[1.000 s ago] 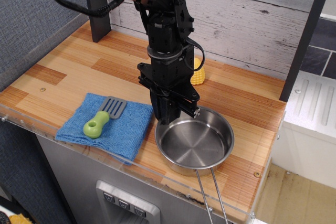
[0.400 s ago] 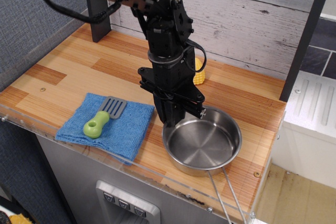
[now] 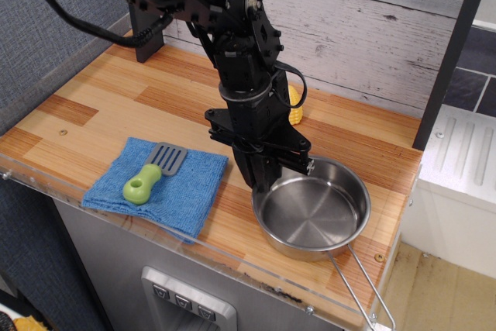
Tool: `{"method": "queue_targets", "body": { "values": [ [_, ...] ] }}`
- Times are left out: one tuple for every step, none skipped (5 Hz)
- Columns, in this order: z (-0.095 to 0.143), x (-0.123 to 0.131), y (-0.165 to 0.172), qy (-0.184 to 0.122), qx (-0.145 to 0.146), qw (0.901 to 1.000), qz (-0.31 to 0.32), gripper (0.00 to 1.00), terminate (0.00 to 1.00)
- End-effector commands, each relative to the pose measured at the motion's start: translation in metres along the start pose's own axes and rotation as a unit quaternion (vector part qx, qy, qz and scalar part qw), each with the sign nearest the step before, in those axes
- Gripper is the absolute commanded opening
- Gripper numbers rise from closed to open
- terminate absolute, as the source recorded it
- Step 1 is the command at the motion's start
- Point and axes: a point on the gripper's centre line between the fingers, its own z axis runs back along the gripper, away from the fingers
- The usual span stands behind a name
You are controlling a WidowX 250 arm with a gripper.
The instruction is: Place the pot behind the cloth.
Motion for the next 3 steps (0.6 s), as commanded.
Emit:
{"method": "queue_targets", "body": {
  "values": [
    [0.122,0.023,0.087,-0.043,-0.017,0.9976,0.052,0.0,0.0],
    [0.16,0.027,0.099,-0.055,-0.024,0.996,0.066,0.0,0.0],
    [0.166,0.026,0.126,-0.057,-0.026,0.9937,0.093,0.0,0.0]
  ]
}}
